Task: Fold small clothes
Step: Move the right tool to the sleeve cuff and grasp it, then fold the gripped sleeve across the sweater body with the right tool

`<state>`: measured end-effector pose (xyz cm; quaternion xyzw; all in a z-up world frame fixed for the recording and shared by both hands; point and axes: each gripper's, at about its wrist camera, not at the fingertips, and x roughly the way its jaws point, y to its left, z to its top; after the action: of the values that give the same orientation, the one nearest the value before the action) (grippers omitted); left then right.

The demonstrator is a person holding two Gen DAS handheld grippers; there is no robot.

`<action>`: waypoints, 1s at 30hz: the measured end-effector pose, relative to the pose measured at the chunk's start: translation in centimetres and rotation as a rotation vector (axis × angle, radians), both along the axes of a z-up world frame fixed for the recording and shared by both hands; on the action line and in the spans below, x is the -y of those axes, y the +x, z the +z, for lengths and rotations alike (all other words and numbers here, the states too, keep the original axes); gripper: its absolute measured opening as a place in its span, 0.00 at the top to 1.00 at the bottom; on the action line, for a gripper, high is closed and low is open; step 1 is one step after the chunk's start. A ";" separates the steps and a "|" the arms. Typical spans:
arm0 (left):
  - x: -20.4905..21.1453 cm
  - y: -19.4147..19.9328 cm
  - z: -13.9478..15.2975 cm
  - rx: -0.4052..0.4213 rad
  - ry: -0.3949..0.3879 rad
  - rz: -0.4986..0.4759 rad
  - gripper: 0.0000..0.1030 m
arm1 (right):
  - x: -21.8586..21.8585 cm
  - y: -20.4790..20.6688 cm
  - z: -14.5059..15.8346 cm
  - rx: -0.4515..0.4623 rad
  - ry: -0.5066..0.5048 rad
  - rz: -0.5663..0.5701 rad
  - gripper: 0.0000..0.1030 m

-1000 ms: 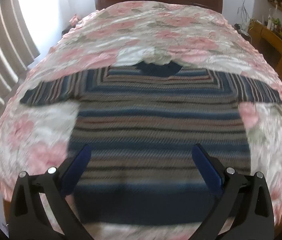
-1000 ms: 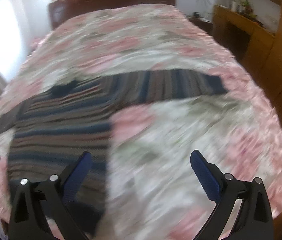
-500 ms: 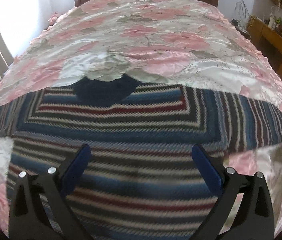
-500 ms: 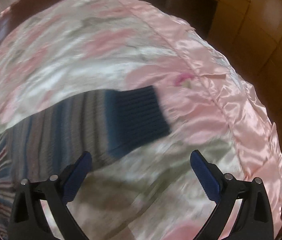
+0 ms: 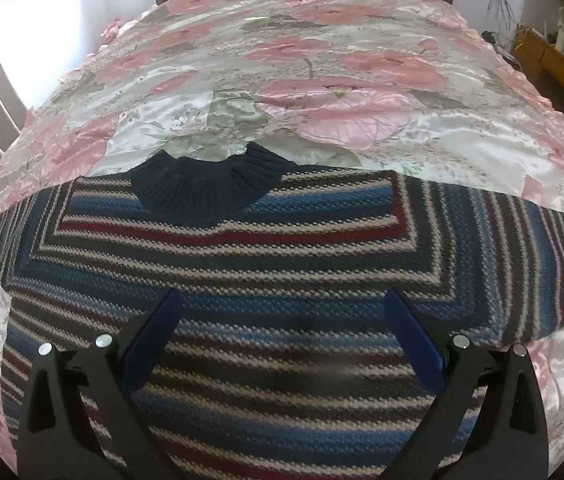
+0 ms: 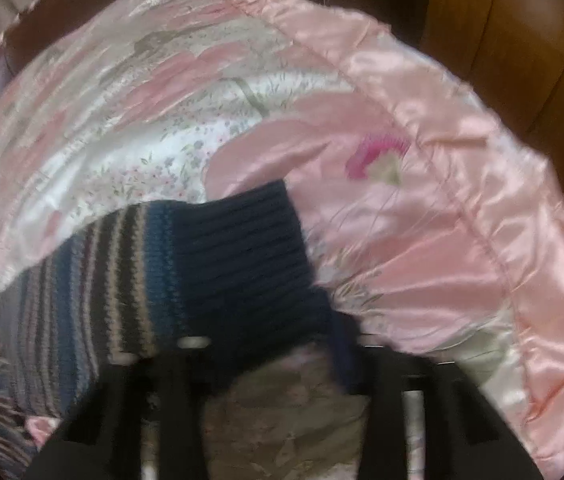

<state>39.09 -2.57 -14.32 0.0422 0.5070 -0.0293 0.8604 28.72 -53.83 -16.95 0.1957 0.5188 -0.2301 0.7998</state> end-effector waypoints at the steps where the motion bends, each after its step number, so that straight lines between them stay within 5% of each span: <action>1: -0.1 0.3 -0.1 -0.004 0.001 0.001 0.03 | -0.1 -0.1 0.5 0.013 0.000 0.010 0.91; 5: -0.3 0.8 0.0 0.005 -0.011 0.007 0.03 | -0.4 -1.0 2.9 0.086 -0.035 0.011 0.92; 9: -0.5 1.5 -0.9 -0.026 -0.009 -0.001 0.03 | 0.0 -1.1 2.4 0.029 -0.056 -0.039 0.92; 15: -3.3 1.7 -0.8 -0.034 -0.040 -0.030 0.03 | -2.8 -1.3 6.1 0.198 0.031 -0.015 0.92; 23: -10.9 2.8 0.2 -0.050 -0.081 0.032 0.03 | -15.6 2.8 12.5 0.305 0.061 0.246 0.93; 30: -16.8 2.9 0.8 -0.028 -0.035 0.096 0.03 | -28.7 7.7 12.7 0.295 0.089 0.431 0.93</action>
<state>42.04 14.20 -13.48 0.0021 0.5199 0.0027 0.8542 36.46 -25.13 -4.25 0.1471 0.4357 -0.0004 0.8880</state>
